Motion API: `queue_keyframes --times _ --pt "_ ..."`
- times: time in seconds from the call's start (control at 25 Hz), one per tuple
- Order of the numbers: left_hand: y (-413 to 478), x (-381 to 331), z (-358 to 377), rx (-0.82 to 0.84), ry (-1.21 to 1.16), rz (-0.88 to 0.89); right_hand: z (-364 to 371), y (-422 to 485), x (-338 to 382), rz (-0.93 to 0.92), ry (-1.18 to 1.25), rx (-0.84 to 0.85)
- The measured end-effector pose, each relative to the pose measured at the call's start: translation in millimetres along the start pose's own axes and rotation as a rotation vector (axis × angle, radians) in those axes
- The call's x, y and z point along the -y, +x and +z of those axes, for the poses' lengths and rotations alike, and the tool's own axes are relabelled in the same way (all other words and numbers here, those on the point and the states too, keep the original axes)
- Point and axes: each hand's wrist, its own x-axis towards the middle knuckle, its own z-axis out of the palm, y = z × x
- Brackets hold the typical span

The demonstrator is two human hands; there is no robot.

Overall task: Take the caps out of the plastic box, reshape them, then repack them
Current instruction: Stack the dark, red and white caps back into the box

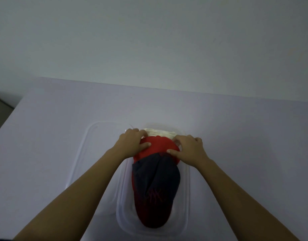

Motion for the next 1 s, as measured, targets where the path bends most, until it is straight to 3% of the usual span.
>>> queue_keyframes --times 0.16,0.24,0.36,0.56,0.68,0.76,0.84,0.92,1.0 --pt "-47.5 -8.4 -2.8 -0.385 -0.416 0.108 -0.4 -43.5 9.3 -0.098 0.373 -0.244" --pt "-78.7 -13.0 10.7 -0.346 -0.458 0.170 7.0 -78.5 21.5 -0.120 0.491 -0.157" --pt "-98.7 -16.9 48.5 -0.233 -0.317 0.166 33.9 -106.3 32.6 -0.109 0.358 0.016" --pt "-88.9 -21.2 63.8 -0.243 -0.245 0.059 52.2 -97.9 38.9 -0.033 0.251 -0.045" --pt "-98.2 -9.5 54.6 -0.394 -0.360 0.026 54.9 -101.3 44.0 -0.031 0.177 -0.054" --pt "-104.0 17.5 49.2 -0.575 -0.415 -0.127 55.8 -103.3 48.4 -0.084 0.151 -0.055" --pt "-109.1 55.4 47.4 -0.605 -0.424 -0.401 57.3 -103.2 53.2 -0.143 0.107 -0.025" --pt "-117.0 91.0 51.8 -0.473 -0.422 -0.718 59.0 -102.6 57.4 -0.151 0.071 -0.006" --pt "-125.1 114.2 61.6 -0.306 -0.370 -0.905 58.8 -102.2 60.1 -0.137 0.031 0.005"
